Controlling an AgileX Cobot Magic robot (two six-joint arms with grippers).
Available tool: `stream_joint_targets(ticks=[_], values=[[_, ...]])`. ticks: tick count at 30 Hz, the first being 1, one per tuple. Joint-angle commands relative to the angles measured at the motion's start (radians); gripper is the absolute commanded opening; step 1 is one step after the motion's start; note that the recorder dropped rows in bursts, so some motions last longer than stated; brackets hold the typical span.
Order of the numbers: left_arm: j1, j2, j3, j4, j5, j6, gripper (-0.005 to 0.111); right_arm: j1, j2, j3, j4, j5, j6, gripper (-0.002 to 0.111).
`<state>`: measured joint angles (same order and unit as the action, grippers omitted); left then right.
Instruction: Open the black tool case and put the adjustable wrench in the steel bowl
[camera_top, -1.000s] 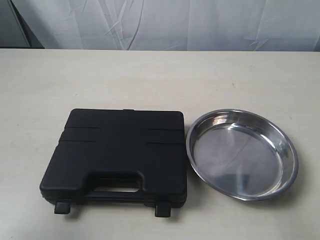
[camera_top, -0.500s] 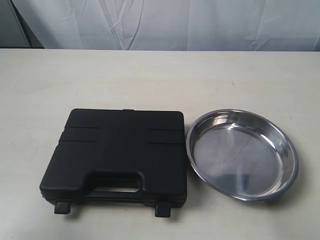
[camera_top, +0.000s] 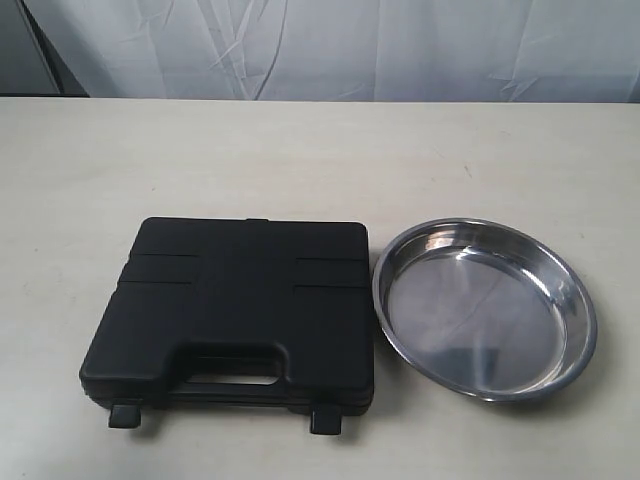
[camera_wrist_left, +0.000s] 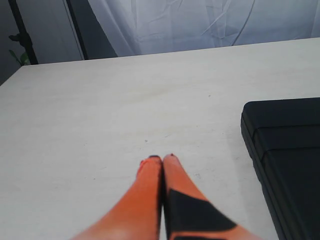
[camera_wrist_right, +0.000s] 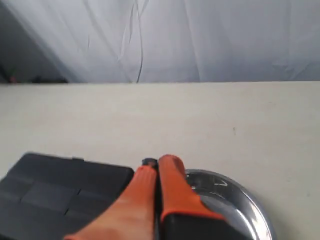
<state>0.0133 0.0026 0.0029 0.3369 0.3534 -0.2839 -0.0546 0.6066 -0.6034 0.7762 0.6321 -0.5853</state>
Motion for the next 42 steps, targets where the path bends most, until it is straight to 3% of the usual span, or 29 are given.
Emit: stream_joint_targets(ticks=[1, 5, 7, 8, 10, 15, 19, 26, 42], values=[[0.004, -0.003, -0.003, -0.003, -0.006, -0.001, 0.0, 0.013, 0.345, -0.255, -0.009, 0.212, -0.183, -0.001], [0.004, -0.003, -0.003, -0.003, -0.006, -0.001, 0.0, 0.114, 0.587, -0.429, 0.022, 0.353, -0.381, 0.003], [0.004, -0.003, -0.003, -0.003, -0.006, -0.001, 0.0, 0.232, 0.735, -0.509, 0.04, 0.431, -0.507, 0.022], [0.004, -0.003, -0.003, -0.003, -0.006, -0.001, 0.0, 0.33, 0.81, -0.55, 0.03, 0.457, -0.541, 0.041], [0.004, -0.003, -0.003, -0.003, -0.006, -0.001, 0.0, 0.486, 0.886, -0.592, -0.044, 0.43, -0.541, 0.054], [0.004, -0.003, -0.003, -0.003, -0.006, -0.001, 0.0, 0.838, 0.991, -0.614, -0.379, 0.236, -0.425, 0.054], [0.004, -0.003, -0.003, -0.003, -0.006, -0.001, 0.0, 1.012, 1.063, -0.614, -0.628, 0.2, -0.216, 0.054], [0.004, -0.003, -0.003, -0.003, -0.006, -0.001, 0.0, 1.114, 1.165, -0.614, -0.644, 0.127, -0.142, 0.054], [0.004, -0.003, -0.003, -0.003, -0.006, -0.001, 0.0, 1.124, 1.301, -0.62, -0.652, 0.028, -0.114, 0.054]])
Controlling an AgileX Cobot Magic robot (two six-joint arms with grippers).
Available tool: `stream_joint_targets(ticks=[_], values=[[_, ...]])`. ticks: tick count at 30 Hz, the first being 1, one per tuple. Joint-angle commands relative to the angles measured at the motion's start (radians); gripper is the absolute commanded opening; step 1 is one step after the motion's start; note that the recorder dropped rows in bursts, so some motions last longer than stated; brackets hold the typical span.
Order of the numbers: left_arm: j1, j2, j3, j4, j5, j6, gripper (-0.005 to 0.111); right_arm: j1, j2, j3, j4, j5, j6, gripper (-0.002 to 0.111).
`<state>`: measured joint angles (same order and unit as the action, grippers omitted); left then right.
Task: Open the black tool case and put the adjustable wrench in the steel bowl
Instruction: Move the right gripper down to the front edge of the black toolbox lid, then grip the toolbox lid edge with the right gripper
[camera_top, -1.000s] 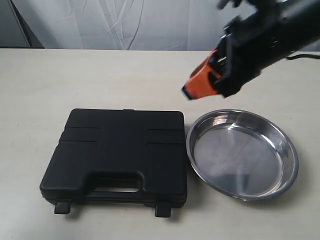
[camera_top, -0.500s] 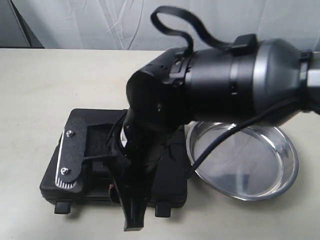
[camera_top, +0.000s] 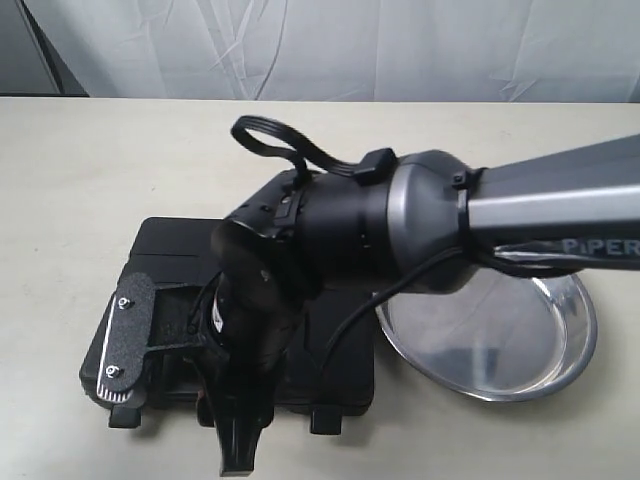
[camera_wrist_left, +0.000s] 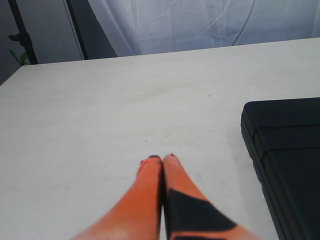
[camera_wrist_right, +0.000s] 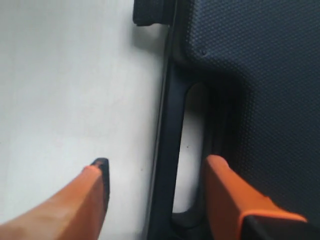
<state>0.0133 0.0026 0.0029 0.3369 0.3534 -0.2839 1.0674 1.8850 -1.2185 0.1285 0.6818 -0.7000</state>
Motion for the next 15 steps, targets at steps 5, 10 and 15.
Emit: stream_joint_targets(ticks=[5, 10, 15], values=[[0.004, -0.003, -0.003, -0.003, -0.006, -0.001, 0.0, 0.002, 0.048, -0.005, -0.006, -0.044, 0.001, 0.054], [0.004, -0.003, -0.003, -0.003, -0.006, -0.001, 0.0, 0.002, 0.067, -0.005, -0.01, -0.065, 0.001, 0.054], [0.004, -0.003, -0.003, -0.003, -0.006, -0.001, 0.0, 0.002, 0.087, -0.005, -0.015, -0.068, 0.001, 0.054]])
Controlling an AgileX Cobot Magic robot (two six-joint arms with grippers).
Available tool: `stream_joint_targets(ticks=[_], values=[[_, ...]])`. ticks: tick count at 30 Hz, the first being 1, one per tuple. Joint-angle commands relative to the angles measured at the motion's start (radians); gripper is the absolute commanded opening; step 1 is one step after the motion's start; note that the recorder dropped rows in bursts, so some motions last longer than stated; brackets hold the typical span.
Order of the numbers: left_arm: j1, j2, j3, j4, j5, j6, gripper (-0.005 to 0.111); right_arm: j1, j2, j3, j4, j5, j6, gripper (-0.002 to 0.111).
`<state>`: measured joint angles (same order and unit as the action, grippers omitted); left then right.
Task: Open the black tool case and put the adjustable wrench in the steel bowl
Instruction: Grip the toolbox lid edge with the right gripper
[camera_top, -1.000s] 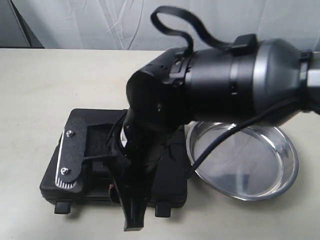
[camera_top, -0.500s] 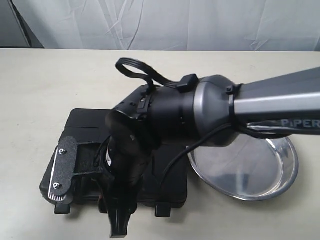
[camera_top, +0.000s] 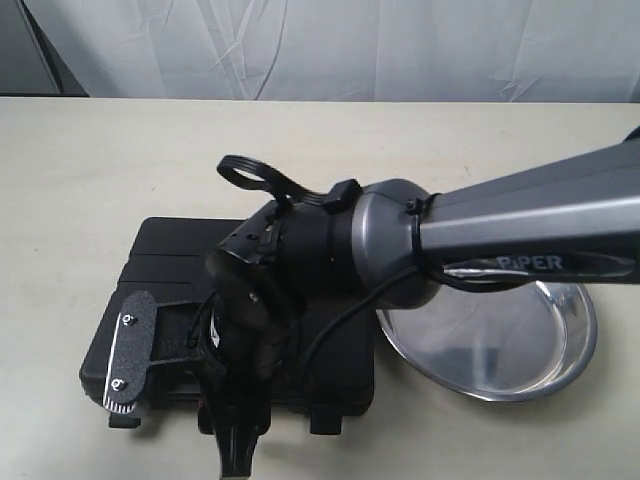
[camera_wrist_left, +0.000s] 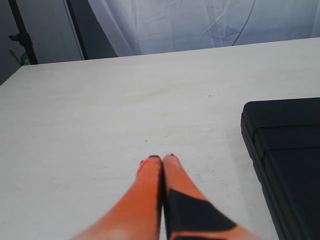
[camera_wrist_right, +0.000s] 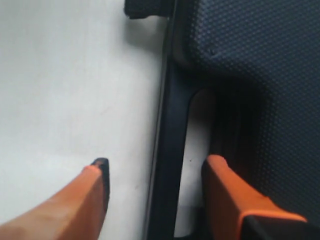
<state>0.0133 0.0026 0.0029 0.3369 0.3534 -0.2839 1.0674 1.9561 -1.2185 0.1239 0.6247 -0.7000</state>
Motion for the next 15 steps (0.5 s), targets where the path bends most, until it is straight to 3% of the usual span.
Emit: stream_joint_targets(ticks=[1, 8, 15], values=[[0.004, -0.003, -0.003, -0.003, -0.006, -0.001, 0.0, 0.002, 0.021, -0.005, -0.01, -0.011, 0.001, 0.054], [0.004, -0.003, -0.003, -0.003, -0.006, -0.001, 0.0, 0.002, 0.025, -0.005, -0.015, -0.035, 0.001, 0.053], [0.004, -0.003, -0.003, -0.003, -0.006, -0.001, 0.0, 0.002, 0.025, -0.005, -0.028, -0.035, 0.001, 0.021]])
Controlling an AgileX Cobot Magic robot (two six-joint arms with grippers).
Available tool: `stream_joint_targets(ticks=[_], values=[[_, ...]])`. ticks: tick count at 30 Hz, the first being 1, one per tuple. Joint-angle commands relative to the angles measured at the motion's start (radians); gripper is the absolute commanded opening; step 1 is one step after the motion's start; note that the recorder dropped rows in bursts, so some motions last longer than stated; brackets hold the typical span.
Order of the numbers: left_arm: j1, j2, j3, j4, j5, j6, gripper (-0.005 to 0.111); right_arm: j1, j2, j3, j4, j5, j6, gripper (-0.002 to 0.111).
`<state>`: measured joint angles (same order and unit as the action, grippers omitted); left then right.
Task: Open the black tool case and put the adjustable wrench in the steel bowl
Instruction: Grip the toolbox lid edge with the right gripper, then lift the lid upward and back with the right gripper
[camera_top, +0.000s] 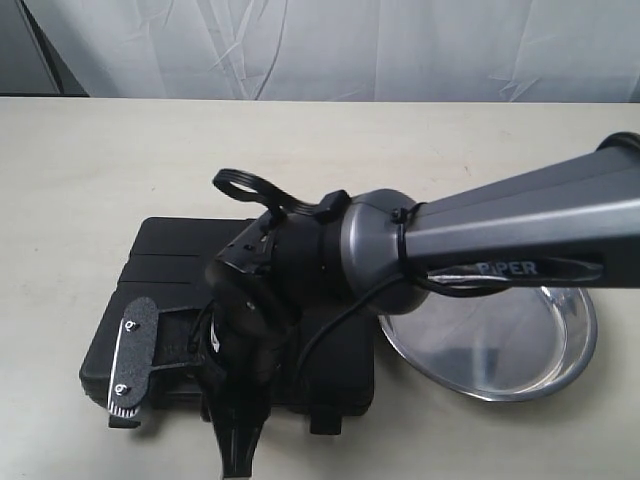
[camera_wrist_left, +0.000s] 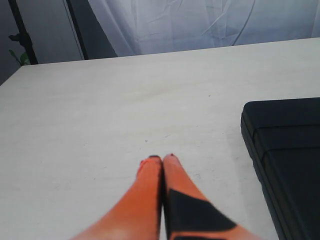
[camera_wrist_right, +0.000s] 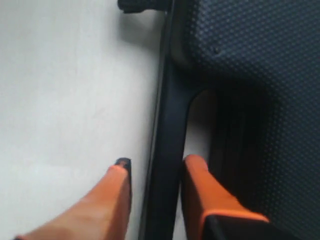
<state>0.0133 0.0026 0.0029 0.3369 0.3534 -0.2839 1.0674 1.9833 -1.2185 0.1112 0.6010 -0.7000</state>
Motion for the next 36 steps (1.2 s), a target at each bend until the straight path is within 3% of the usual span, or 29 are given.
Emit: stream_joint_targets(ticks=[1, 5, 27, 36], values=[[0.004, -0.003, -0.003, -0.003, -0.006, -0.001, 0.0, 0.002, -0.003, -0.005, -0.015, -0.009, 0.001, 0.016], [0.004, -0.003, -0.003, -0.003, -0.006, -0.001, 0.0, 0.002, -0.003, -0.005, -0.015, -0.005, 0.001, -0.001], [0.004, -0.003, -0.003, -0.003, -0.006, -0.001, 0.0, 0.002, -0.047, -0.257, -0.036, 0.212, 0.012, -0.001], [0.004, -0.003, -0.003, -0.003, -0.006, -0.001, 0.0, 0.002, -0.047, -0.312, -0.209, 0.238, 0.121, -0.001]])
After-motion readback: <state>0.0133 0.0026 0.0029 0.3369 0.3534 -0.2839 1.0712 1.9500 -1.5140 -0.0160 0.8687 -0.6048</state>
